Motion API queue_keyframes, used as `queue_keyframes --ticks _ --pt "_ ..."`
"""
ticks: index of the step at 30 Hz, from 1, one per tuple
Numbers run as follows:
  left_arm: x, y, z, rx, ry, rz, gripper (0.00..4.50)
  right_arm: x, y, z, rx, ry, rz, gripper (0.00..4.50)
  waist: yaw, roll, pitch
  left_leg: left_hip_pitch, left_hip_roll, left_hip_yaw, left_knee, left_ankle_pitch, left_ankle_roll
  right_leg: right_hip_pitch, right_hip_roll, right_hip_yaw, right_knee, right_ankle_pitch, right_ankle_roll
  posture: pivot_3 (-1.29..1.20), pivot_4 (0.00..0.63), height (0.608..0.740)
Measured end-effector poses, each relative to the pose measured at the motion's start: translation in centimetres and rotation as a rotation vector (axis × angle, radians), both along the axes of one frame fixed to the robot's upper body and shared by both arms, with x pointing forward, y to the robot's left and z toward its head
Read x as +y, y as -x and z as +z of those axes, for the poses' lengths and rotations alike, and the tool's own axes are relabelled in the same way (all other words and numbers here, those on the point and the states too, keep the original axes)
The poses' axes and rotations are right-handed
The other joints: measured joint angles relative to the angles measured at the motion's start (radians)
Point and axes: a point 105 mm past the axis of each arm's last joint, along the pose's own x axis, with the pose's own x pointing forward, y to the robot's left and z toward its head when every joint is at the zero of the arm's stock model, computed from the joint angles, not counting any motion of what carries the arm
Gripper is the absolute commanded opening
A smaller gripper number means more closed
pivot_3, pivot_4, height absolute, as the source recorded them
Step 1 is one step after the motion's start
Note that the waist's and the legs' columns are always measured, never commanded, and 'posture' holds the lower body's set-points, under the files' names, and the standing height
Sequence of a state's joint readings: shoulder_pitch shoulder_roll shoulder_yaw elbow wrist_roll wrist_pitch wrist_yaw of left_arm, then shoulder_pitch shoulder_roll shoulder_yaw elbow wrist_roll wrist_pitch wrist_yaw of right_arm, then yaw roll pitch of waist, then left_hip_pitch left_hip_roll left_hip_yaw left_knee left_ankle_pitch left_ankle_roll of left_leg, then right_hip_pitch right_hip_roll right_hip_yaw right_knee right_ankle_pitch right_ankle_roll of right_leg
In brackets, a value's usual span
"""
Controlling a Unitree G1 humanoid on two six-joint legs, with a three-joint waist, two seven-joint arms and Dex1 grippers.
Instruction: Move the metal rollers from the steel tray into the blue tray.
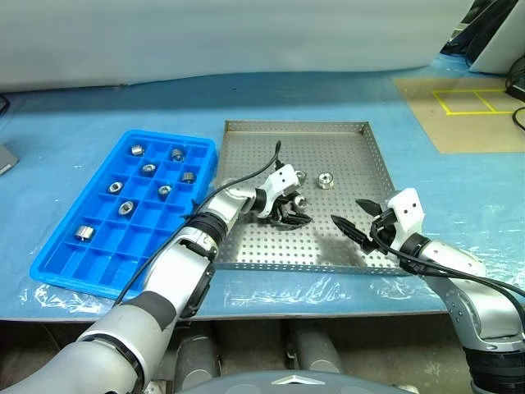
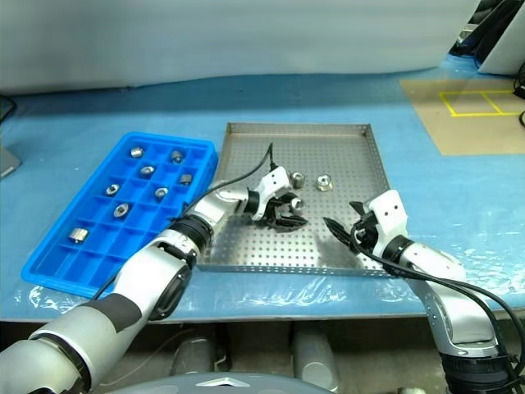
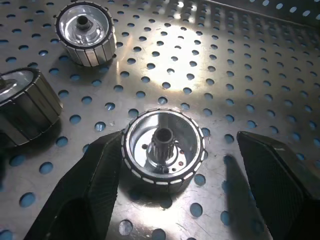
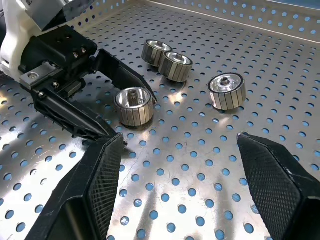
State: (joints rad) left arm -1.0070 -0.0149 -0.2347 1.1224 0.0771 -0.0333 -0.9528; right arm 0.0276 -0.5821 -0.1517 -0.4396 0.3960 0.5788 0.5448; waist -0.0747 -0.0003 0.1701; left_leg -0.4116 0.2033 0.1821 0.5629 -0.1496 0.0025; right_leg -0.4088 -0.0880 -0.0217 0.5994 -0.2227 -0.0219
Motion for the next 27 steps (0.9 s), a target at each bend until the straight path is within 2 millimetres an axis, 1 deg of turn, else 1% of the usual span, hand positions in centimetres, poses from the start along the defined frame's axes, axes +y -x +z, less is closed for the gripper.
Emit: queue_keyframes --ticks 2,4,6,9,10,12,14,16,17,19,21,22,24,25,27 --pt "-0.1 -0.2 -0.1 -0.029 -0.014 0.011 2.96 0.0 0.0 0.0 -0.001 0.000 -0.001 3.80 0.000 0.000 0.000 0.002 0.000 0.000 0.000 0.000 0.000 0.002 0.000 0.000 0.000 0.000 0.000 -0.59 0.150 0.740" --pt "0.0 -0.3 -0.2 -0.043 -0.021 0.024 2.30 0.0 0.0 0.0 -0.001 0.000 -0.001 3.80 -0.001 0.000 0.000 0.002 0.000 -0.001 0.000 0.000 0.000 0.002 0.000 0.000 0.000 0.000 0.000 -0.59 0.150 0.740" --pt "0.0 -0.5 -0.2 -0.053 -0.023 0.037 2.30 0.0 0.0 0.0 0.000 0.000 -0.002 3.80 -0.001 0.000 0.000 0.002 0.000 -0.002 0.000 0.000 0.000 0.002 0.000 0.000 -0.001 0.000 0.000 -0.58 0.150 0.740" --pt "0.0 -0.6 -0.1 -0.064 -0.021 0.042 1.85 0.1 0.0 0.0 0.000 0.002 0.000 3.80 -0.001 0.000 0.000 0.001 0.000 -0.002 0.000 0.000 0.000 0.002 0.000 0.000 -0.002 0.000 0.000 -0.58 0.150 0.740" --pt "0.0 -0.5 -0.1 -0.063 -0.017 0.040 1.78 0.1 0.0 -0.1 0.001 0.002 0.003 3.80 -0.001 0.000 0.000 0.001 0.000 -0.002 -0.001 0.000 0.000 0.002 0.000 0.000 -0.002 0.000 0.000 -0.57 0.150 0.740" --pt "0.1 -0.5 0.1 -0.045 0.003 0.036 1.78 0.2 0.0 -0.1 0.000 0.001 0.007 3.80 -0.001 0.000 0.000 0.001 0.000 -0.002 -0.001 0.000 0.000 0.002 0.000 0.000 -0.003 0.000 0.000 -0.57 0.150 0.740" --pt "0.3 -0.1 0.7 0.036 0.092 0.018 1.78 0.4 0.0 0.1 -0.003 -0.003 0.017 3.80 0.000 0.000 0.000 0.000 0.000 -0.002 -0.002 0.000 0.001 0.001 0.000 0.000 -0.003 0.000 0.000 -0.56 0.150 0.740" --pt "0.6 0.3 2.0 0.083 0.188 -0.020 1.78 0.7 0.0 0.1 0.001 -0.009 0.038 3.80 -0.001 0.000 0.000 0.000 0.000 -0.002 -0.003 0.000 0.001 0.001 0.000 0.000 -0.004 0.000 0.000 -0.55 0.150 0.740" --pt "1.0 0.3 2.7 0.076 0.215 -0.036 1.78 0.9 0.0 0.1 0.005 -0.013 0.050 3.80 -0.001 0.000 0.000 0.000 0.001 -0.002 -0.004 0.000 0.001 0.000 0.000 0.000 -0.004 0.000 0.000 -0.53 0.150 0.740" --pt "2.9 0.6 4.0 0.029 0.239 -0.063 1.78 1.3 0.1 0.1 0.013 -0.023 0.077 3.80 -0.006 0.000 0.000 0.001 0.001 -0.002 -0.005 0.001 0.002 0.000 0.001 0.000 -0.004 0.000 0.000 -0.53 0.150 0.740" --pt "5.1 0.8 4.4 -0.013 0.221 -0.054 1.78 1.7 0.0 0.4 0.013 -0.031 0.104 3.80 -0.012 0.001 0.000 0.001 0.002 -0.002 -0.006 0.001 0.002 0.000 0.002 0.000 -0.005 0.000 0.000 -0.49 0.150 0.740" --pt "6.6 1.1 4.3 -0.032 0.202 -0.038 1.78 2.1 -0.1 0.9 0.003 -0.033 0.130 3.80 -0.019 0.001 0.000 0.002 0.002 -0.003 -0.006 0.001 0.002 0.000 0.002 0.000 -0.005 0.000 0.000 -0.47 0.150 0.740" --pt "8.9 1.8 4.3 -0.052 0.174 -0.003 1.78 2.8 -0.4 1.8 -0.009 -0.046 0.178 3.80 -0.021 0.002 0.001 0.002 0.002 -0.003 -0.006 0.001 0.002 0.000 0.002 0.000 -0.005 0.000 0.000 -0.44 0.150 0.740" --pt "10.3 2.5 4.4 -0.065 0.161 0.018 1.78 3.5 -0.6 2.6 -0.024 -0.064 0.217 3.80 -0.021 0.003 0.001 0.002 0.002 -0.004 -0.006 0.001 0.002 0.001 0.001 0.000 -0.004 0.000 0.000 -0.41 0.150 0.740" --pt "12.2 3.3 4.6 -0.081 0.136 0.057 1.78 4.5 -1.0 3.9 -0.053 -0.073 0.272 3.80 -0.014 0.004 0.002 0.002 0.002 -0.004 -0.006 0.000 -0.001 0.001 0.001 -0.001 -0.004 0.000 -0.001 -0.32 0.150 0.740"
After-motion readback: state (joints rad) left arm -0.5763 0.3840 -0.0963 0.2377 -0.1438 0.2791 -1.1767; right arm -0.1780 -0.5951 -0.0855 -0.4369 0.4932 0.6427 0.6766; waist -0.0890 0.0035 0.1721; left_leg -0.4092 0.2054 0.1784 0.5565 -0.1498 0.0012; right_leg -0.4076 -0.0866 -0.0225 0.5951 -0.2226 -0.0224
